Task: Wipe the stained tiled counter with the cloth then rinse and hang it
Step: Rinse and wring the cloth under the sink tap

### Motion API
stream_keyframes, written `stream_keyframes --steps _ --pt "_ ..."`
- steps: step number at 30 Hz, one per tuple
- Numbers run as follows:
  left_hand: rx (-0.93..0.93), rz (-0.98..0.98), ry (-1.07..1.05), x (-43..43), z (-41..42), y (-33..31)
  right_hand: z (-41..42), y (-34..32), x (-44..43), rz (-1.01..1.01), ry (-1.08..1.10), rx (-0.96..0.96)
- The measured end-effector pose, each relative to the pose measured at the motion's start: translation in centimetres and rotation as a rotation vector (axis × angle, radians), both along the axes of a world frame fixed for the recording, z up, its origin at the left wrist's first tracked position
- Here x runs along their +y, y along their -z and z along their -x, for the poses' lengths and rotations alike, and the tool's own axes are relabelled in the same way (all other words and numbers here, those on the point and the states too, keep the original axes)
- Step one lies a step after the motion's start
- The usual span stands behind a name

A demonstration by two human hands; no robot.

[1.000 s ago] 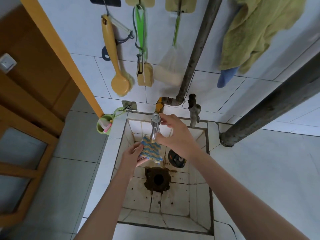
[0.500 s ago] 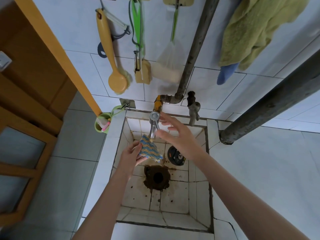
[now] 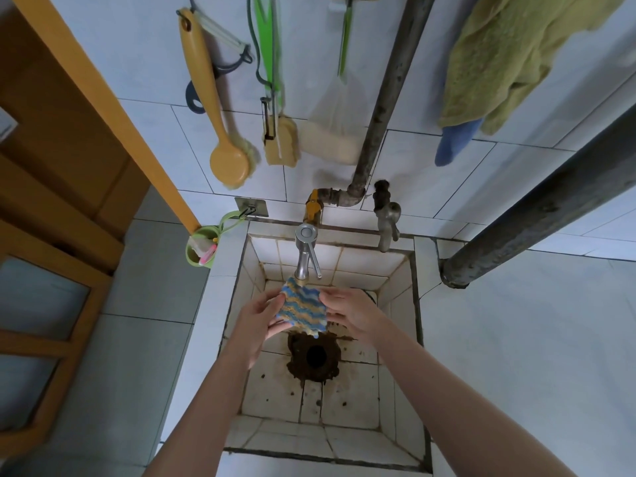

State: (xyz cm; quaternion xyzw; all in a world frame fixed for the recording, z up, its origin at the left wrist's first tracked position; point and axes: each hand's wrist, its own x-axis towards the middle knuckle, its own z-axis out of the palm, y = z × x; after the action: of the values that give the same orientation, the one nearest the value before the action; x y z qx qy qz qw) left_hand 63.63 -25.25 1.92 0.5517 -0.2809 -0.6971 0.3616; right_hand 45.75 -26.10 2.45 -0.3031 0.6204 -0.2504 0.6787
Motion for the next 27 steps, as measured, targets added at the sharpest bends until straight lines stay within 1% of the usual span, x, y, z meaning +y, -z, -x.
stream_keyframes --steps 5,8,13,18,24,27 --pt "-0.062 0.031 -0.116 -0.3 0.9 0.3 -0.2 0.3 -0.2 0.089 0.204 0.026" --pt "-0.041 0.045 -0.131 -0.5 1.6 0.5 -0.8 0.6 0.1 0.16 0.205 0.03" --pt "-0.003 0.011 -0.135 -0.1 1.4 1.1 -0.4 1.4 0.4 0.109 0.271 0.019" --pt "0.013 0.027 -0.159 0.1 1.5 1.2 0.1 1.5 0.2 0.081 0.288 0.015" --pt "0.004 0.021 -0.166 -0.3 1.4 1.7 -0.1 1.7 0.0 0.127 0.29 0.005" --pt "0.012 0.014 -0.155 -0.4 1.4 1.6 -0.1 1.9 -0.2 0.169 0.261 0.032"
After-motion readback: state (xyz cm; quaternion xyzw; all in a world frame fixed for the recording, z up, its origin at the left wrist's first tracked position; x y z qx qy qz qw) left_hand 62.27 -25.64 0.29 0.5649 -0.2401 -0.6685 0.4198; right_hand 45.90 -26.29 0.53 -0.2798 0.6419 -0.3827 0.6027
